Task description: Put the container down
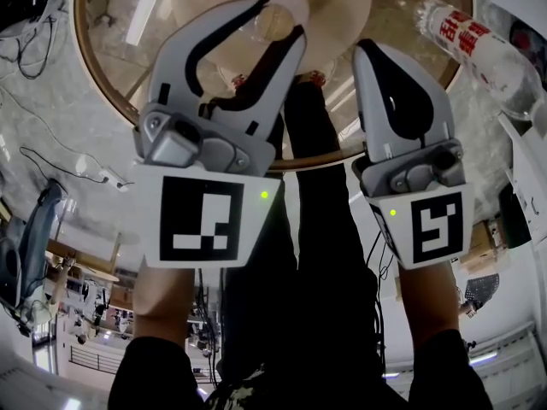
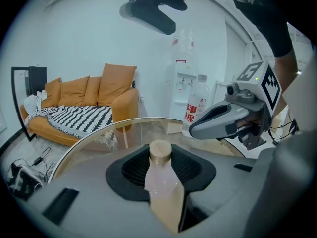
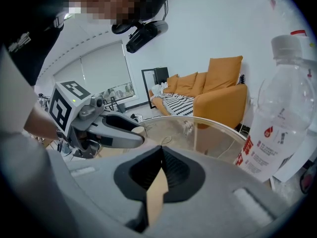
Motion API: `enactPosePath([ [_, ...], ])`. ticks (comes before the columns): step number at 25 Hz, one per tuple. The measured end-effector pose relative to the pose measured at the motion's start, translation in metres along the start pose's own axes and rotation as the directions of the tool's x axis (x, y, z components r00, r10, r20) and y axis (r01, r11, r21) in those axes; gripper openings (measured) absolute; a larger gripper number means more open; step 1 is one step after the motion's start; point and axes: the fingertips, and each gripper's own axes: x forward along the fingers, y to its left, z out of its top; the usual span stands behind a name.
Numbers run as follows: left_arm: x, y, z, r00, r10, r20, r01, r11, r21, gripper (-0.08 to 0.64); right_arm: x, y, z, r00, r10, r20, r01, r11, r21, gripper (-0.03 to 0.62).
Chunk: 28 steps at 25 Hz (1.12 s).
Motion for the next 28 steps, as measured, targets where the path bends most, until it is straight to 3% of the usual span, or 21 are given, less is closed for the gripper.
enactPosePath([
  [15, 0.009, -0.002, -0.005, 0.999, -0.031, 0.021, 0.030, 0.999, 0.013, 0.149, 0.010, 0.003, -0.019, 1.000, 0.010, -0.023, -0.010, 1.000, 0.014, -0.005],
  [28, 0.000, -0.002, 0.011, 0.996, -0.079, 0.034, 0.078, 0.996, 0.036, 0.169, 0.006, -0.003, 0.006, 1.000, 0.023, 0.014, -0.023, 1.000, -0.015, -0.005],
])
